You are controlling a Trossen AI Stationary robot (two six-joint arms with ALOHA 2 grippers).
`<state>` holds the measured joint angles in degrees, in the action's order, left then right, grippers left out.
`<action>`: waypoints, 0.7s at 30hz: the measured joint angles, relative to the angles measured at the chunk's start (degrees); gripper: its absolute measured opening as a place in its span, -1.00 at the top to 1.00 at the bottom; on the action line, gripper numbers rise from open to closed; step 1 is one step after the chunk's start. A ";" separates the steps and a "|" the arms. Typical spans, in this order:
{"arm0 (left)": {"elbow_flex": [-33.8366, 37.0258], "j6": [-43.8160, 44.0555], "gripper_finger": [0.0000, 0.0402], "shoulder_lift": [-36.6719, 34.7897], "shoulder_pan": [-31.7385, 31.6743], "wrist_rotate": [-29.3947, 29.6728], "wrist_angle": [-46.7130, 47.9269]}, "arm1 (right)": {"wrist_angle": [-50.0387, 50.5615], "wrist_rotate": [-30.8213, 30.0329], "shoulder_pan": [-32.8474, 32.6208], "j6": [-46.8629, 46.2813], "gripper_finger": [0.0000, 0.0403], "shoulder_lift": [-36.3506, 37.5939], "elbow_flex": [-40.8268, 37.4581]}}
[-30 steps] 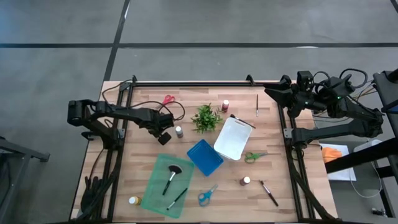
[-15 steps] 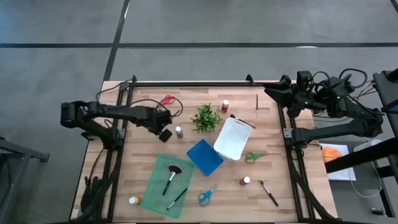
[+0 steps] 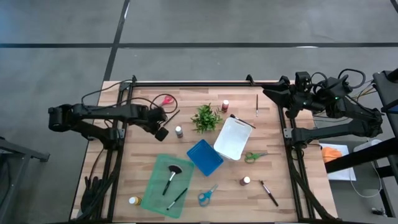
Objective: Pick & Place Paint Supplies
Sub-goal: Put the gold and black paintbrush into the green bin
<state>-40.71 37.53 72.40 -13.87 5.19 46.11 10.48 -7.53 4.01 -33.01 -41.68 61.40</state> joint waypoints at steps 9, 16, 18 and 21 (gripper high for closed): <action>0.00 0.38 0.27 8.58 -0.11 0.94 -0.42 | -0.02 0.05 -0.01 -0.01 0.05 -1.79 -0.08; -0.09 -2.61 0.23 14.73 -1.00 1.65 -3.67 | -0.09 0.29 -0.01 -1.71 0.05 -2.31 -0.08; -0.40 -3.17 0.32 16.38 -1.31 0.67 -3.85 | -0.12 0.49 -0.01 -2.39 0.05 -2.27 -0.08; -0.82 -3.27 0.54 18.37 -1.46 -0.72 -3.92 | -0.24 1.13 -0.02 -2.96 0.05 -2.20 -0.08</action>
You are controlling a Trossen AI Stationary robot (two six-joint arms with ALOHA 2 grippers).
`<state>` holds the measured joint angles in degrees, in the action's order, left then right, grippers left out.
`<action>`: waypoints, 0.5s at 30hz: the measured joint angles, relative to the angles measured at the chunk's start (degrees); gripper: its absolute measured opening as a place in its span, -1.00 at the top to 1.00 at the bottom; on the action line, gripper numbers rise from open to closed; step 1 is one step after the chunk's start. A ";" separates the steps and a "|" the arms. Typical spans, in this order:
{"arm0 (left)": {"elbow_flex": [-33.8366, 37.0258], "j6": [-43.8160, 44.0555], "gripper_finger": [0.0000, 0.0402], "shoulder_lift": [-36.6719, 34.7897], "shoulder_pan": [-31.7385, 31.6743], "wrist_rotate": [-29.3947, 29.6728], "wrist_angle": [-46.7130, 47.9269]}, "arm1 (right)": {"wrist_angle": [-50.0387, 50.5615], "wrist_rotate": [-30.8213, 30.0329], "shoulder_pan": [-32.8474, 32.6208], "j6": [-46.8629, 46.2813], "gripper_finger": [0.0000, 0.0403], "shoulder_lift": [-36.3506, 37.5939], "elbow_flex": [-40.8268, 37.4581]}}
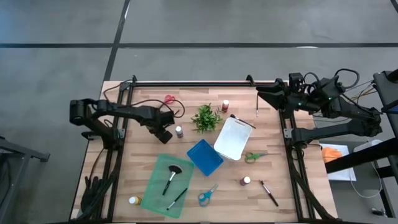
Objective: Pick & Place Paint Supplies
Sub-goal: Put the gold and black paintbrush into the green bin
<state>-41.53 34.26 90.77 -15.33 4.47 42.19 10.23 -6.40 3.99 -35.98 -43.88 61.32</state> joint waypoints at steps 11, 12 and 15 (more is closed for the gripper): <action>1.13 1.02 0.98 -5.47 -0.19 -0.68 0.74 | -0.37 1.04 0.00 -0.03 0.05 -0.04 0.00; 1.12 1.47 0.98 -6.62 -0.31 -0.65 0.47 | -0.39 1.04 0.00 0.05 0.05 -0.04 0.00; 0.87 1.58 0.99 -8.96 -0.51 -0.66 -0.02 | -0.32 1.01 0.00 0.38 0.05 -0.07 0.00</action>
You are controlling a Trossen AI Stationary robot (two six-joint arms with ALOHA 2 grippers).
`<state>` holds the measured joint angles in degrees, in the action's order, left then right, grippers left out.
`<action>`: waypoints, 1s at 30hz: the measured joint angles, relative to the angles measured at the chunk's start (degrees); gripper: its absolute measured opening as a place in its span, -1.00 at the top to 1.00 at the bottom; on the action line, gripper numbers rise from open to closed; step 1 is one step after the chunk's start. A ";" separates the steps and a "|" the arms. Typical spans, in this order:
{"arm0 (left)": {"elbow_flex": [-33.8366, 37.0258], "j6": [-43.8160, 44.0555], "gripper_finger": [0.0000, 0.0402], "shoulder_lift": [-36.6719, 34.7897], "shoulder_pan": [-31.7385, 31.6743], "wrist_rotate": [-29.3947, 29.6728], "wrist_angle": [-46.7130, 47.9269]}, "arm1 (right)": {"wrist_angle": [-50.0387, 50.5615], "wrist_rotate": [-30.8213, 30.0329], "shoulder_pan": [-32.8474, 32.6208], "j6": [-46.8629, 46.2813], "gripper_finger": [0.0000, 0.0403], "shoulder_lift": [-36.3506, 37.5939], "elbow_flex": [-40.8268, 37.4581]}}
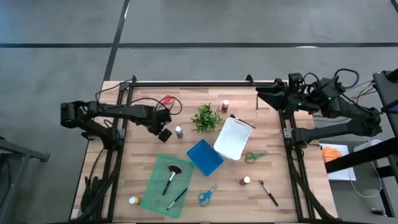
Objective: Pick & Place Paint Supplies
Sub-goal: Put the gold and black paintbrush into the green bin
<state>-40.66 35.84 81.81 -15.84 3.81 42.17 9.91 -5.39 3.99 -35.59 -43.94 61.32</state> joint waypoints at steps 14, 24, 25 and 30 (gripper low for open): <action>-0.18 -4.21 1.00 -12.31 2.99 -18.30 1.16 | 0.11 -0.11 0.00 -0.08 0.05 0.02 0.00; -0.23 20.02 1.00 -35.07 22.72 -19.91 6.27 | 0.15 -0.11 0.00 -0.29 0.05 -0.07 0.00; -0.23 22.71 1.00 -35.60 25.98 -19.48 4.68 | 0.13 -0.11 0.00 -0.31 0.05 -0.06 0.00; -0.24 36.12 1.00 -33.20 42.42 -11.28 -3.99 | 0.09 -0.13 0.00 -0.28 0.05 0.00 0.00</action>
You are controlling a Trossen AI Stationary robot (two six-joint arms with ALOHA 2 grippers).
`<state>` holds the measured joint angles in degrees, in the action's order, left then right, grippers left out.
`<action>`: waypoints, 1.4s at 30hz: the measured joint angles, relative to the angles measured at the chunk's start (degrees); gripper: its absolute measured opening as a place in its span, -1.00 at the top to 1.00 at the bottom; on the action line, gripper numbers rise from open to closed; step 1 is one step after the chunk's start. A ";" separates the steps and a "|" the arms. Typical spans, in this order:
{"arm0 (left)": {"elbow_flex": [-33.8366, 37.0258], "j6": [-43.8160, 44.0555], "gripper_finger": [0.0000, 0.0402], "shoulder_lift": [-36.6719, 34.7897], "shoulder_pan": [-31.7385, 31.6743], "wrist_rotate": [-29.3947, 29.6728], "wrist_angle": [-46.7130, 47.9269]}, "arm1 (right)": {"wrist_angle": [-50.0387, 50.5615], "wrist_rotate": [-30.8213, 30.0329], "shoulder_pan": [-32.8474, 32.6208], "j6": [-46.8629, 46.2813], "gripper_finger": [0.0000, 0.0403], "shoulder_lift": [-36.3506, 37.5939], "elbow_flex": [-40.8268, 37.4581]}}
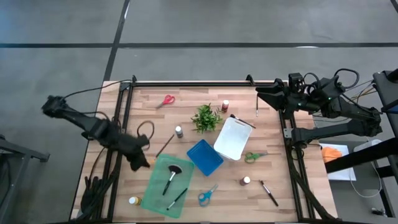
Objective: Pick & Place Paint Supplies
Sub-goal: Put the gold and black paintbrush into the green bin, then put the black eyeshadow brush into the green bin
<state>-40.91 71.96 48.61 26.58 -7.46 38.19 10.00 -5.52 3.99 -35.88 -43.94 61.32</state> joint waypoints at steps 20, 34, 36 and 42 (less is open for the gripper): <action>0.00 8.97 1.00 23.35 12.44 1.32 -22.00 | -0.07 0.00 0.00 -0.31 0.05 0.04 0.02; 0.00 10.58 0.64 23.92 12.86 0.08 -21.46 | 0.07 0.15 0.00 -0.15 0.05 0.00 0.04; 0.00 10.57 0.58 23.92 12.86 0.04 -21.45 | 0.08 0.15 0.00 -0.15 0.05 -0.02 0.04; 0.00 7.69 0.51 23.14 12.86 -1.02 -21.50 | 0.84 0.03 0.00 -0.15 0.05 -0.02 0.04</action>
<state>-40.91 79.65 71.75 39.44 -8.48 16.69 10.84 -5.49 3.99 -36.03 -43.97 61.36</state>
